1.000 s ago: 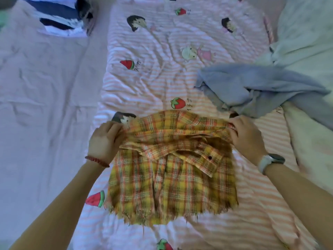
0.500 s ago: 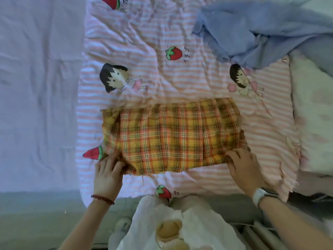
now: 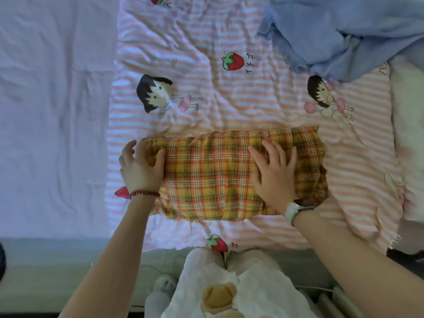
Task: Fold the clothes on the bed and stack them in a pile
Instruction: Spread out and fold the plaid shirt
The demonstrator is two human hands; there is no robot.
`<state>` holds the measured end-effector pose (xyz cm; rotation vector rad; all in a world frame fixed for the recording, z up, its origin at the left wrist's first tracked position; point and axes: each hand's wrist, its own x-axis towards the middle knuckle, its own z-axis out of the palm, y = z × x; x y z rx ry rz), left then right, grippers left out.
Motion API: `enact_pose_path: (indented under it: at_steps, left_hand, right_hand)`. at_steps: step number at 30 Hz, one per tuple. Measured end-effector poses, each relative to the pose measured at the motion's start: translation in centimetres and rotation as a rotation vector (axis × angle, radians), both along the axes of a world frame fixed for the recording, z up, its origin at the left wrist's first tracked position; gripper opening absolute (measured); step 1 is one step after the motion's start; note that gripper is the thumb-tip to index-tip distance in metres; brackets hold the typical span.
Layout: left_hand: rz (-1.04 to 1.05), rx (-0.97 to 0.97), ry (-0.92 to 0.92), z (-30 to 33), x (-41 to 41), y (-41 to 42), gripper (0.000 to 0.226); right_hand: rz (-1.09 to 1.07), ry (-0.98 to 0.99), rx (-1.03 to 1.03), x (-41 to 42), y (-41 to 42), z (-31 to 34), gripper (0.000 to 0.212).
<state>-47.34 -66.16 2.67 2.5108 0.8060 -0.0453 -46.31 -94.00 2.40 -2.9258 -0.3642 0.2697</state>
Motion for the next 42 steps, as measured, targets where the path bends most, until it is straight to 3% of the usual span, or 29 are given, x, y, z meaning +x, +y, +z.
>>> enact_pose_path:
  at_steps: [4,7,12,15,20,24,28,30,34,36,40,42]
  left_hand:
    - [-0.156,0.093,0.147,-1.0,2.3,1.0,0.029]
    - [0.006,-0.010,0.057,-0.7,3.0,2.0,0.030]
    - [0.644,-0.776,-0.244,0.2,2.4,5.1,0.021]
    - [0.825,-1.011,-0.181,-0.2,1.9,6.5,0.020]
    - [0.648,-0.933,-0.078,-0.6,1.8,6.9,0.028]
    - [0.401,-0.530,-0.119,-1.0,1.0,5.6,0.037]
    - [0.642,-0.546,-0.245,-1.0,1.0,6.3,0.046]
    - [0.729,-0.575,-0.219,-1.2,1.4,6.9,0.047]
    - [0.719,-0.710,-0.117,-1.2,0.9,6.8,0.036]
    - [0.741,-0.774,-0.150,-1.4,-0.9,6.0,0.028]
    - [0.557,-0.528,-0.056,-2.5,-4.7,3.6,0.031]
    - [0.567,-0.446,-0.051,-2.9,-5.2,3.2,0.035]
  right_hand:
    - [0.026,0.148,-0.116,1.6,1.2,-1.6,0.053]
    - [0.008,0.227,-0.202,2.1,1.0,-2.8,0.056]
    - [-0.016,0.280,-0.231,2.5,0.7,-3.7,0.056]
    - [-0.027,0.290,-0.232,2.6,0.8,-4.1,0.056]
    - [-0.039,0.292,-0.201,2.8,0.9,-4.0,0.056]
    - [-0.053,0.299,-0.188,2.5,0.9,-3.9,0.056]
    - [-0.054,0.327,-0.200,2.9,0.8,-4.2,0.055]
    - [-0.062,0.342,-0.208,3.2,1.1,-4.3,0.055]
    - [-0.121,0.363,-0.179,3.4,2.0,-4.3,0.053]
    - [-0.132,0.363,-0.157,3.4,2.1,-4.2,0.053]
    - [-0.119,0.361,-0.156,3.4,1.9,-4.2,0.053]
    - [-0.118,0.360,-0.166,3.5,1.8,-4.4,0.054]
